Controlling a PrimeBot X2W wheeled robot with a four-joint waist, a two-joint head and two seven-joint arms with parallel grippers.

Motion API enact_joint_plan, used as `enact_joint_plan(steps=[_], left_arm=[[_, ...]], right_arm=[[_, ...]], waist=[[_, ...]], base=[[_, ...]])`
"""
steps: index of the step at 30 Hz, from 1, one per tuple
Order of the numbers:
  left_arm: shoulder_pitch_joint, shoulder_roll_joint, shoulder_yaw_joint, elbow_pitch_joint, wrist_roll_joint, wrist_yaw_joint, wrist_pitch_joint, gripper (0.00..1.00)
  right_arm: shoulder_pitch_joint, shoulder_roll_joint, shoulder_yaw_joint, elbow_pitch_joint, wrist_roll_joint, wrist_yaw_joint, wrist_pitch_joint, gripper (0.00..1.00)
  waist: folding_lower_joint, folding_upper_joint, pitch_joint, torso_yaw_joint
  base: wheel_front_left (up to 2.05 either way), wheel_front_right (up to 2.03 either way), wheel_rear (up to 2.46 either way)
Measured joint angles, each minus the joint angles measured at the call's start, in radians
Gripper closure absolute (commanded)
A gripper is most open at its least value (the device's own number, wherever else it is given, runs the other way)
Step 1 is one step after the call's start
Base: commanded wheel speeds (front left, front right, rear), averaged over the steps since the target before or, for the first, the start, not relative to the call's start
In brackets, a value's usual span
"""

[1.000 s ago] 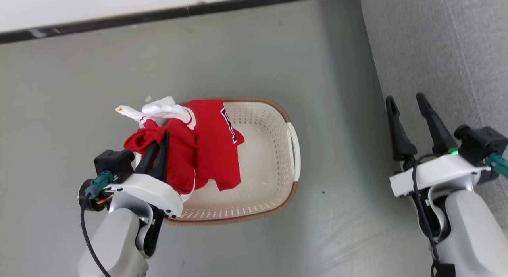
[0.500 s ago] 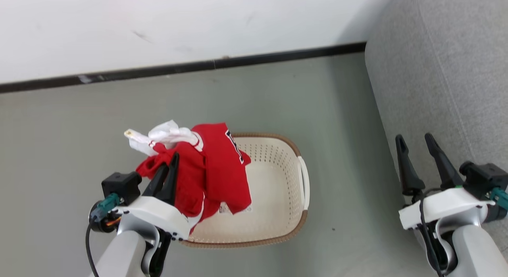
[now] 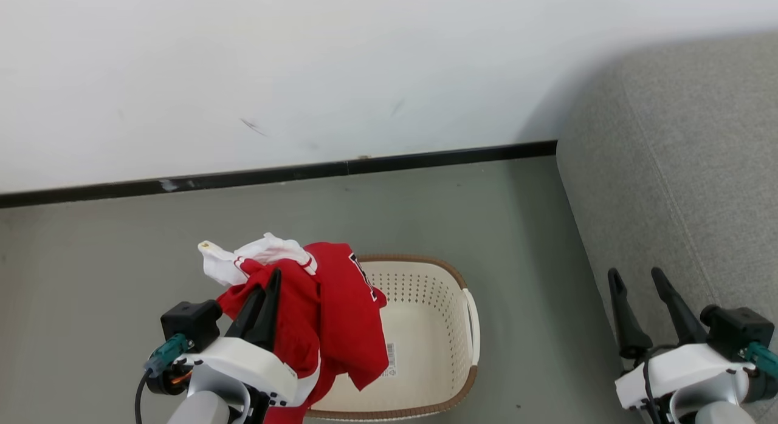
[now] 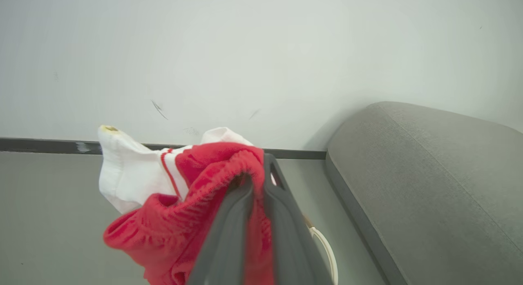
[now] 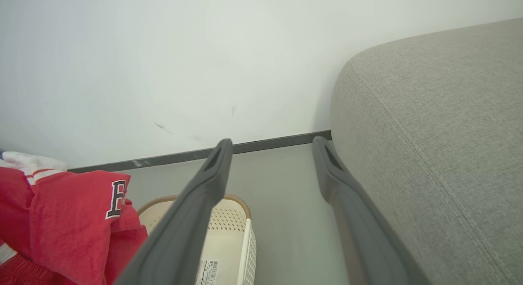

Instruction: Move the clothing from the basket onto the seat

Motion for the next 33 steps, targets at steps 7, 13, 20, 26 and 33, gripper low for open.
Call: enact_joint_plan(steps=[7, 13, 20, 26, 33], left_arm=[[0.040, 0.000, 0.001, -0.044, -0.006, 0.026, 0.013, 1.00], [0.077, 0.001, 0.011, -0.076, -0.010, 0.046, 0.023, 1.00], [0.111, 0.009, 0.021, -0.116, -0.012, 0.066, 0.040, 1.00], [0.142, 0.021, 0.029, -0.151, -0.018, 0.086, 0.057, 1.00], [0.174, 0.028, 0.033, -0.191, -0.019, 0.097, 0.075, 1.00]], right_arm=[[0.060, 0.003, -0.008, 0.001, -0.007, 0.000, 0.000, 0.00], [0.100, 0.007, -0.013, 0.000, -0.010, 0.000, 0.000, 0.00], [0.130, 0.007, -0.010, -0.002, -0.030, 0.000, 0.000, 0.00], [0.162, 0.007, -0.002, -0.007, -0.034, 0.000, 0.000, 0.00], [0.181, 0.008, 0.002, -0.011, -0.040, 0.000, 0.000, 0.00]], waist=[[0.0000, 0.0000, -0.062, 0.009], [0.0000, 0.0000, -0.108, 0.015], [0.0000, 0.0000, -0.155, 0.020], [0.0000, 0.0000, -0.192, 0.023], [0.0000, 0.0000, -0.215, 0.021]], base=[[0.00, 0.00, 0.00], [0.00, 0.00, 0.00], [0.00, 0.00, 0.00], [0.00, 0.00, 0.00], [0.00, 0.00, 0.00]])
